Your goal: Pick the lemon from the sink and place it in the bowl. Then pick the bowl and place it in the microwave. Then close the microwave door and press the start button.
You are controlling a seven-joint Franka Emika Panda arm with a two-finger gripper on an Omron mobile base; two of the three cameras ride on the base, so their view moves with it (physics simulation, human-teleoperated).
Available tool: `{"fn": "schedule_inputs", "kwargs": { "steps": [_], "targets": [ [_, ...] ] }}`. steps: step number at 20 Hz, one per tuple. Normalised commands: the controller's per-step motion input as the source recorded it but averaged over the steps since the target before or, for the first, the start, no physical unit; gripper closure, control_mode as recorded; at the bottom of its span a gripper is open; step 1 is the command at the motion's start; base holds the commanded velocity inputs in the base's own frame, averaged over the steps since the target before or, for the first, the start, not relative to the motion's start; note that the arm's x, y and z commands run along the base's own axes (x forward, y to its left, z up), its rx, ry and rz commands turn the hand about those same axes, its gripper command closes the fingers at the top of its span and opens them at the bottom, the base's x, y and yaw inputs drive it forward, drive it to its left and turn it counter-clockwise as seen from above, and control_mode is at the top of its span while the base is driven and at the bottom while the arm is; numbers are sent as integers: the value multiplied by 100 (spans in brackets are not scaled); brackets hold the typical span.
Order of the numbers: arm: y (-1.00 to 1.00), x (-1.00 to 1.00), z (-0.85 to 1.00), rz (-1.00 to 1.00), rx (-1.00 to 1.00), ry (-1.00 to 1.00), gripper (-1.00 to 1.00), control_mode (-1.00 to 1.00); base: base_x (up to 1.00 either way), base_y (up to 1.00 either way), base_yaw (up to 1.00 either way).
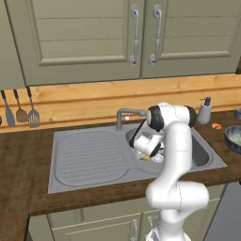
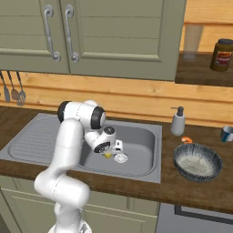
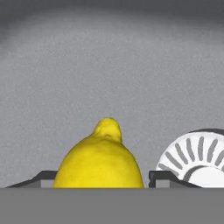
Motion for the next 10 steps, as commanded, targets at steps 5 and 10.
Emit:
{"fn": "schedule_inputs", "kwargs": {
  "steps": [5,10],
  "targets": [
    [-8,-27,12,0,3,0,100,-100,0,0,0],
    [-19,-71,88,0,7,-17,100,-100,0,0,0]
  ]
}}
